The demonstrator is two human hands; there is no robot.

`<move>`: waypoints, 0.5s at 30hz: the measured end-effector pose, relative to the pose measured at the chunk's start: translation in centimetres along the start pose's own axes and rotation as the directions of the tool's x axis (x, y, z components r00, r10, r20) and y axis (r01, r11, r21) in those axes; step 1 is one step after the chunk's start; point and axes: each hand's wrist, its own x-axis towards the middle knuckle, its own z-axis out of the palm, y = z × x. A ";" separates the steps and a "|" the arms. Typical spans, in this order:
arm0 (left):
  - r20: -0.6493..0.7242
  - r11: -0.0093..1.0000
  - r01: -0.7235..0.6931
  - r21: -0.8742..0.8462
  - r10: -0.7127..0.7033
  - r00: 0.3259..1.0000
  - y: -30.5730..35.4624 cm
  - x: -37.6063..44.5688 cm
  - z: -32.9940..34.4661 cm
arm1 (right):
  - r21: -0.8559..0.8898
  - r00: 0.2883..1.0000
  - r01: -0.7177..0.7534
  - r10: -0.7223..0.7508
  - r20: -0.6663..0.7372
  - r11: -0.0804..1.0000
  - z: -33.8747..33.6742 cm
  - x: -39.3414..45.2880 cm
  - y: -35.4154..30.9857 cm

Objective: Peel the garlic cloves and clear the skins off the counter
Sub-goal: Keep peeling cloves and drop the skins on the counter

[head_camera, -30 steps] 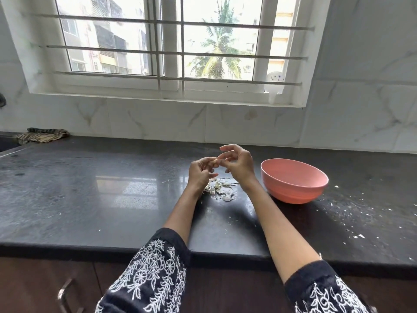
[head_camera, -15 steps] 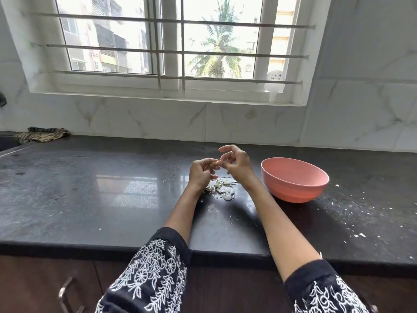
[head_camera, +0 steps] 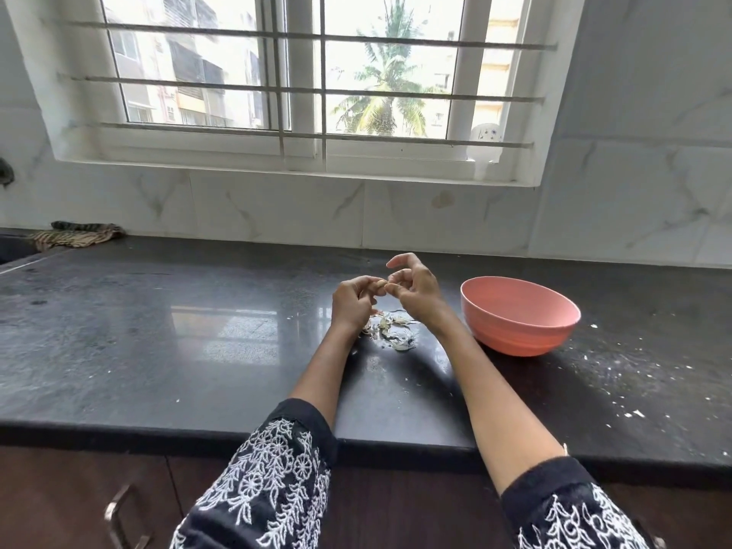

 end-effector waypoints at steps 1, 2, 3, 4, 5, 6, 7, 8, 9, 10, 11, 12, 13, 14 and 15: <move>-0.009 0.999 0.011 -0.040 -0.011 1.000 0.2 -0.1 0.0 | 0.009 1.000 -0.001 0.001 0.001 1.000 0.0 0.0 0.0; -0.016 0.997 0.023 -0.079 -0.024 1.000 0.4 -0.2 0.0 | 0.015 1.000 -0.002 0.002 0.003 1.000 0.0 0.0 0.0; -0.020 0.993 0.038 -0.110 -0.041 0.999 0.5 -0.2 0.0 | 0.020 1.000 -0.003 0.002 0.005 1.000 0.1 -0.1 0.0; -0.021 0.989 0.055 -0.135 -0.059 0.998 0.6 -0.3 0.0 | 0.026 1.000 -0.004 0.003 0.008 1.000 0.1 -0.1 -0.1; -0.018 0.985 0.073 -0.156 -0.077 0.997 0.7 -0.4 0.0 | 0.040 1.000 -0.005 0.004 0.008 0.999 0.1 -0.2 -0.3; -0.014 0.980 0.089 -0.176 -0.093 0.996 0.8 -0.4 0.0 | 0.058 1.000 -0.006 0.006 0.003 0.998 0.1 -0.2 -0.4; -0.011 0.976 0.102 -0.194 -0.106 0.994 0.9 -0.5 0.0 | 0.077 1.000 -0.008 0.008 -0.008 0.997 0.0 -0.3 -0.6; -0.010 0.972 0.112 -0.207 -0.116 0.993 1.0 -0.5 0.0 | 0.089 1.000 -0.009 0.011 -0.022 0.996 0.0 -0.3 -0.8; -0.011 0.968 0.118 -0.219 -0.124 0.992 1.1 -0.6 0.0 | 0.099 0.999 -0.009 0.012 -0.034 0.995 -0.1 -0.4 -0.9; -0.013 0.965 0.123 -0.231 -0.129 0.992 1.2 -0.6 0.0 | 0.107 0.999 -0.007 0.011 -0.043 0.994 -0.2 -0.4 -1.0; -0.016 0.962 0.125 -0.241 -0.132 0.991 1.3 -0.7 -0.1 | 0.119 0.999 -0.004 0.010 -0.049 0.993 -0.3 -0.5 -1.1; -0.021 0.961 0.124 -0.248 -0.133 0.991 1.3 -0.7 -0.1 | 0.131 0.999 -0.002 0.009 -0.052 0.991 -0.4 -0.6 -1.2; -0.027 0.960 0.121 -0.251 -0.132 0.991 1.4 -0.7 -0.1 | 0.144 0.998 -0.001 0.009 -0.056 0.990 -0.4 -0.6 -1.2; -0.032 0.960 0.120 -0.253 -0.132 0.991 1.4 -0.7 -0.2 | 0.155 0.998 -0.001 0.011 -0.064 0.988 -0.4 -0.7 -1.3; -0.035 0.959 0.120 -0.258 -0.133 0.990 1.4 -0.8 -0.2 | 0.167 0.997 -0.004 0.017 -0.075 0.986 -0.3 -0.7 -1.4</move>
